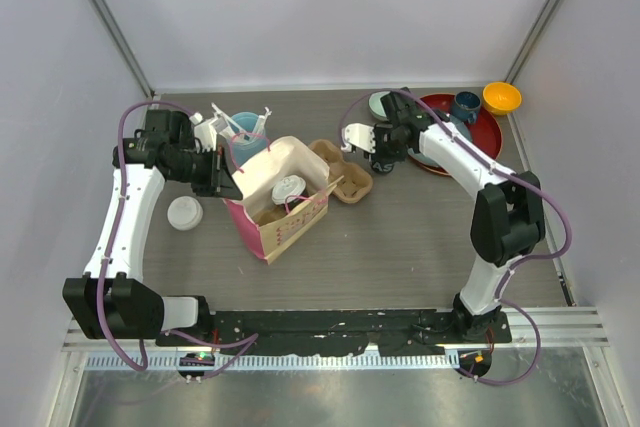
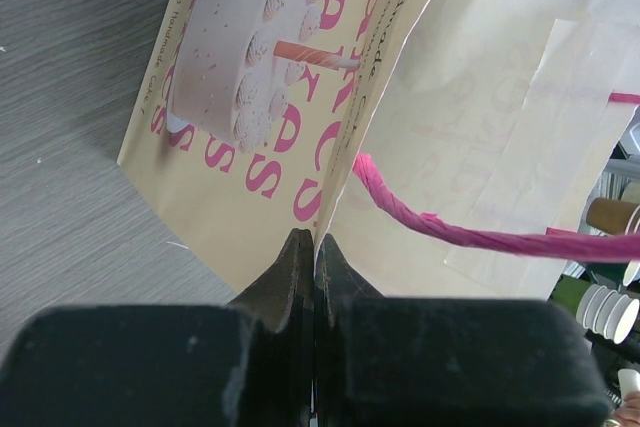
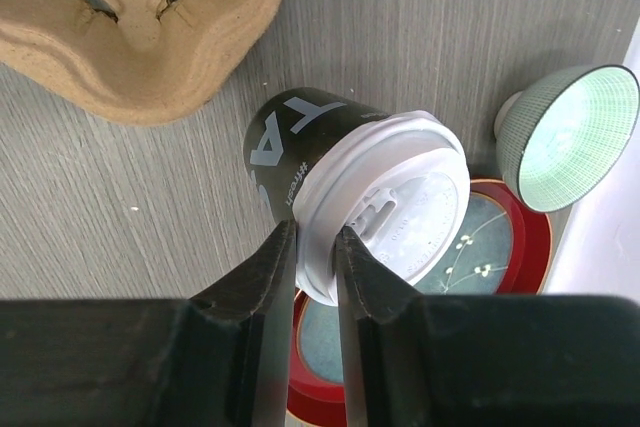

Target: Pack the takeout coffee

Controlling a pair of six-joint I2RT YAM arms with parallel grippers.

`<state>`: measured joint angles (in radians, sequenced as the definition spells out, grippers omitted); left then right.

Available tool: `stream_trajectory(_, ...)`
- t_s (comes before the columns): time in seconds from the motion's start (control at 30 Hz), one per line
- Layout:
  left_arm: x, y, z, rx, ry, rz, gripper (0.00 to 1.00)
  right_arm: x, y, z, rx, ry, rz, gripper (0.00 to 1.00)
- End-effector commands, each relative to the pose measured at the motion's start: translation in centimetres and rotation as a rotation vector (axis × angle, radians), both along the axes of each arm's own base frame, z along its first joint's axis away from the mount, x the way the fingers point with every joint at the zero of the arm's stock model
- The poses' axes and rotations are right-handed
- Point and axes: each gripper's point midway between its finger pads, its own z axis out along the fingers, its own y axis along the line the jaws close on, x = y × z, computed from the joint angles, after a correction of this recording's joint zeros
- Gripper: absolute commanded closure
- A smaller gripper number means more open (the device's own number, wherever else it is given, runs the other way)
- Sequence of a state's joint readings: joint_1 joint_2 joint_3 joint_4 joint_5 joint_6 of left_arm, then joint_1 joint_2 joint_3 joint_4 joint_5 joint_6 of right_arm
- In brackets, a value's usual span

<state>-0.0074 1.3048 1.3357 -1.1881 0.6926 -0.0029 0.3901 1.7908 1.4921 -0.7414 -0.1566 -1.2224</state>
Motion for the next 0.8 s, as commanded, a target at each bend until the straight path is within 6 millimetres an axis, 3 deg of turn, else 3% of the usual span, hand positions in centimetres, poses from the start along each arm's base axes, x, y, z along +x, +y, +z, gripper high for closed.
stream_trajectory(0.0, -0.2, -0.1, 0.6, 0.006, -0.009, -0.024, 1.00, -0.1, -0.2, 3.6, 0.037, -0.078, -0.051, 0.99)
stream_trajectory(0.1, -0.2, 0.0, 0.5, 0.011, -0.008, -0.023, 1.00, -0.3, -0.4, 4.5, 0.044, -0.088, -0.067, 0.99)
stream_trajectory(0.2, -0.1, 0.2, 0.3, 0.024, -0.012, -0.022, 1.00, -1.0, 0.2, 6.7, 0.048, -0.120, -0.068, 0.99)
stream_trajectory(0.3, 0.1, 0.3, 0.4, 0.030, -0.020, -0.020, 1.00, -1.8, 1.3, 11.2, 0.097, -0.203, -0.067, 0.99)
stream_trajectory(0.37, 0.1, 0.3, 0.4, 0.035, -0.024, -0.021, 1.00, -2.6, 1.8, 15.5, 0.156, -0.281, -0.068, 0.99)
stream_trajectory(0.43, 0.2, 0.4, 0.4, 0.042, -0.030, -0.021, 1.00, -4.2, 3.0, 19.4, 0.206, -0.335, -0.040, 0.99)
stream_trajectory(0.53, 0.5, 0.5, 0.5, 0.049, -0.042, -0.022, 1.00, -6.7, 5.5, 23.4, 0.245, -0.389, 0.024, 0.99)
stream_trajectory(0.63, 0.8, 0.6, 0.7, 0.052, -0.054, -0.019, 0.98, -8.9, 7.9, 26.2, 0.250, -0.441, 0.081, 0.99)
stream_trajectory(0.77, 1.1, 0.7, 0.9, 0.062, -0.064, -0.016, 0.95, -12.5, 12.6, 27.3, 0.238, -0.453, 0.244, 0.99)
